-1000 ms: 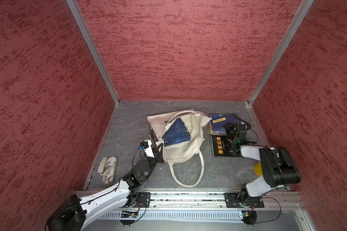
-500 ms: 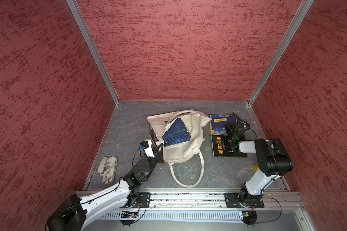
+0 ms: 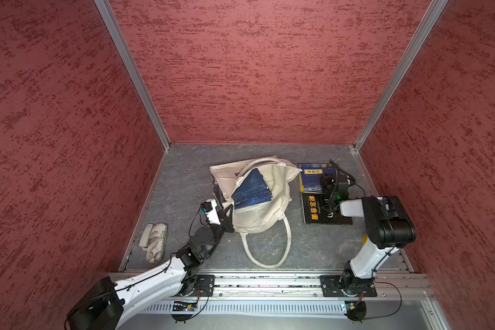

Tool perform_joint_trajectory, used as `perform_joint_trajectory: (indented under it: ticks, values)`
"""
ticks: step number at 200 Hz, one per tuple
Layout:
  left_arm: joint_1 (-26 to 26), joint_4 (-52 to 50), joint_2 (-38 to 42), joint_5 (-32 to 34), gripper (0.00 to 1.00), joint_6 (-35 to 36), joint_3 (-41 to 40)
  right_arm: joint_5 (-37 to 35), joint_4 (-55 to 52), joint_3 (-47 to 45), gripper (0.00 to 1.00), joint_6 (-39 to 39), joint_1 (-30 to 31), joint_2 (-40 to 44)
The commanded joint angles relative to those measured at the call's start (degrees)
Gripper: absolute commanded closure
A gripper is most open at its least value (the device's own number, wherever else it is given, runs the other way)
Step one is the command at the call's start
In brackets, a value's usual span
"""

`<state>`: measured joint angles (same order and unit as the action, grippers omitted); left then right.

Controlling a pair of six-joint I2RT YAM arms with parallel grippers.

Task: Take out the books from the canvas bag
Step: Place the book on the book.

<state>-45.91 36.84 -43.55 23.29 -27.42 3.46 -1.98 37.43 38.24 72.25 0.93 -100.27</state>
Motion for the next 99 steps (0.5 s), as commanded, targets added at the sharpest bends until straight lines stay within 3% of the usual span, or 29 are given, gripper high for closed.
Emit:
perform_joint_trajectory:
  ticks: [1, 19, 26, 29, 32, 99]
  values:
    - [0.38, -0.92, -0.21, 0.27, 1.00, 0.08, 1.40, 2.38, -0.90, 0.91, 0.41, 0.13, -0.32, 2.64]
    - [0.39, -1.02, -0.20, 0.27, 1.00, 0.08, 1.43, 3.42, -3.74, 1.15, 0.32, 0.43, -0.32, 4.23]
    - [0.41, -0.98, -0.22, 0.27, 1.00, 0.02, 1.41, 3.56, -4.51, 0.92, 0.18, 0.76, -0.34, 5.01]
    - [0.39, -0.98, -0.18, 0.27, 1.00, 0.07, 1.42, 3.52, -4.88, 0.85, 0.05, 0.92, -0.36, 5.38]
    - [0.41, -1.00, -0.20, 0.19, 1.00, 0.06, 1.42, 3.37, -5.32, 0.73, 0.02, 1.18, -0.32, 5.78]
    - [0.40, -1.21, 0.38, -0.02, 1.00, 0.14, 1.40, 1.78, -13.98, -0.02, 0.01, -1.60, -0.80, 13.39]
